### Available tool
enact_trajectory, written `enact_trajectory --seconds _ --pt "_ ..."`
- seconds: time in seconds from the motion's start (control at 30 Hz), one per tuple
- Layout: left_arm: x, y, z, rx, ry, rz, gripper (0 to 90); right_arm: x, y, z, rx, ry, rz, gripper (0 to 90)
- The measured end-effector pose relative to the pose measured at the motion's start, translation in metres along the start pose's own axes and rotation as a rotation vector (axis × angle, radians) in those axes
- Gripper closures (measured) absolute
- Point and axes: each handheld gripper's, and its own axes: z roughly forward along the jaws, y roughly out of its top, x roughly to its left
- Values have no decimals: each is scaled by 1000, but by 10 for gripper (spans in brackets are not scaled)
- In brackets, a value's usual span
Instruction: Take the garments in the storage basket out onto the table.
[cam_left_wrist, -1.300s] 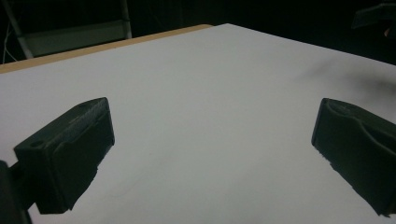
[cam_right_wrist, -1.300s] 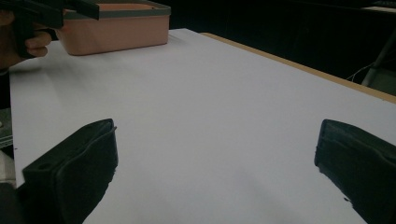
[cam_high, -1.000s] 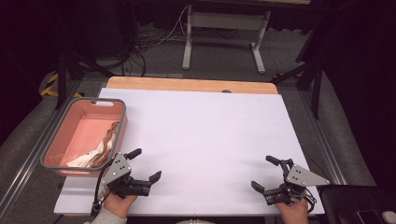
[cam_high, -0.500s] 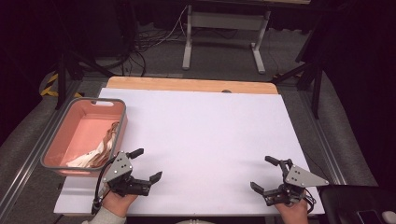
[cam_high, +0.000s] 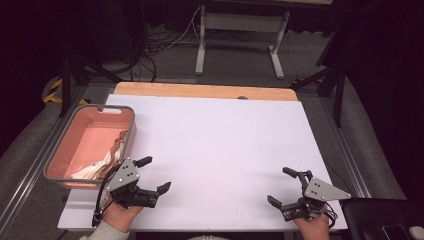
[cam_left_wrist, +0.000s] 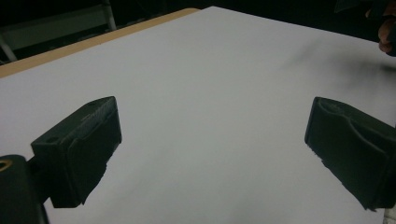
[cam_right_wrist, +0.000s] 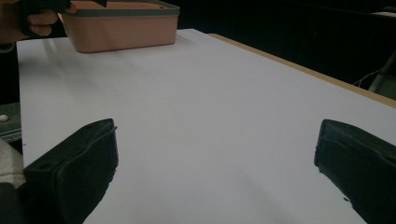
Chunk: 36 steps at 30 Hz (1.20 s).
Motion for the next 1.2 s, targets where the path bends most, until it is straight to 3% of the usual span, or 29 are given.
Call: enact_trajectory --seconds 0.43,1.2 --pt "10 19 -6 65 -41 31 54 0 0 0 -1 5 -1 2" --pt "33 54 -20 189 6 90 66 1 0 3 12 21 2 2"
